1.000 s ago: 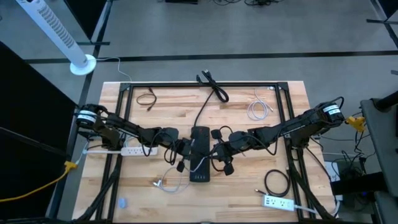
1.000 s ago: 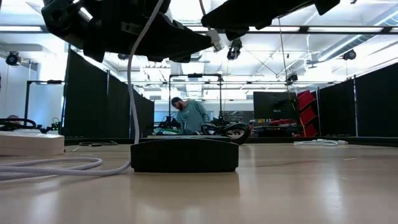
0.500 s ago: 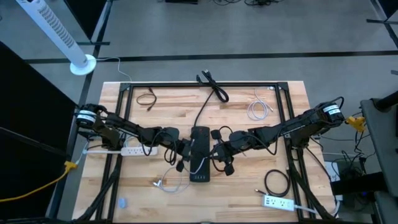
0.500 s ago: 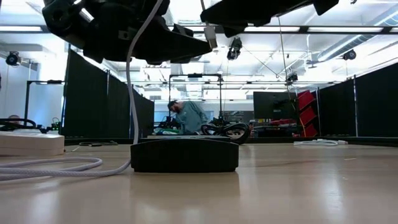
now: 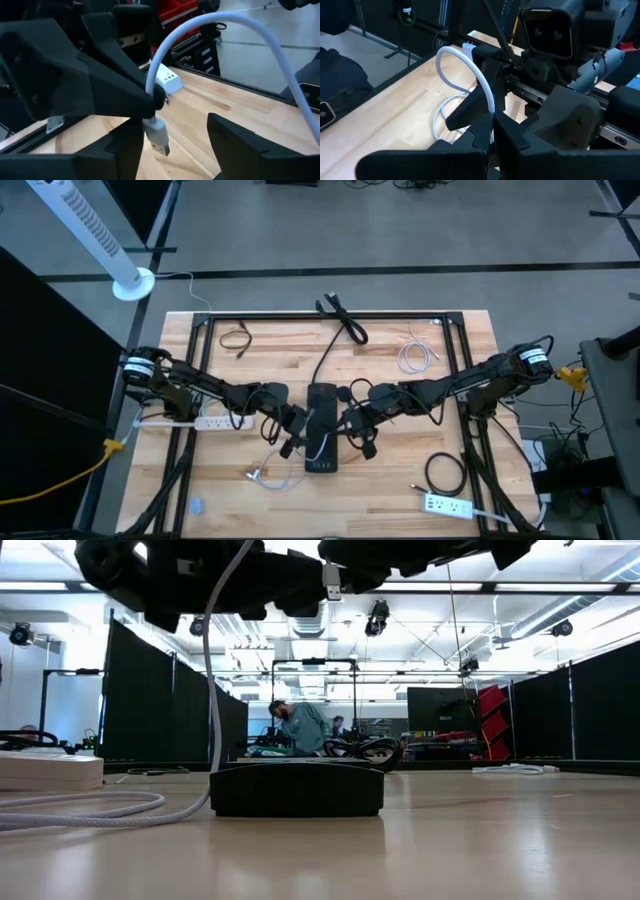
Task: Insert USB
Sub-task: Insert the purple charger cable into the black outlet extension
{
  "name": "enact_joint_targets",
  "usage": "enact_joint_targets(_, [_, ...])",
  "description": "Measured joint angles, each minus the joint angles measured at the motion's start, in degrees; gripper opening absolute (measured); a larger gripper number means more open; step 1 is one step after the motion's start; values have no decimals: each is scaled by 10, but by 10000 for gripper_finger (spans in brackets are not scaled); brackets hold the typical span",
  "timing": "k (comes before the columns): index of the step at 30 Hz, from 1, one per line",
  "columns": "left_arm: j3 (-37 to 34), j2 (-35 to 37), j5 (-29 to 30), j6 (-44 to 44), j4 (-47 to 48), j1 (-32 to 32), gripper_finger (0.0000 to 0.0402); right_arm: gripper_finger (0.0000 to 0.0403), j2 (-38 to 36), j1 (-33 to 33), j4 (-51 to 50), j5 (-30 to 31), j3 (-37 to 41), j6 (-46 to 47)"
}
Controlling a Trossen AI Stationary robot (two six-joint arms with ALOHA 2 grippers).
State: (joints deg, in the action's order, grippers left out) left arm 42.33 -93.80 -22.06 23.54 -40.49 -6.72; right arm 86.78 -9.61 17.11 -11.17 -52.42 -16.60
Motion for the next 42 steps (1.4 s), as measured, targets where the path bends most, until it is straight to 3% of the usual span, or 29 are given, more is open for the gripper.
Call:
enact_joint_targets(5, [1, 0, -21, 0, 2, 6, 194, 0, 0, 2, 16, -16, 0, 0])
enact_joint_targets(20, [1, 0, -40, -16, 4, 10, 65, 0, 0, 1, 21, -42, 0, 6])
enact_joint_targets(35, [1, 1, -74, -32, 18, 26, 12, 0, 0, 1, 31, -40, 0, 10])
enact_joint_targets(42, [1, 1, -81, -36, 23, 26, 21, 0, 0, 1, 29, -39, 0, 10])
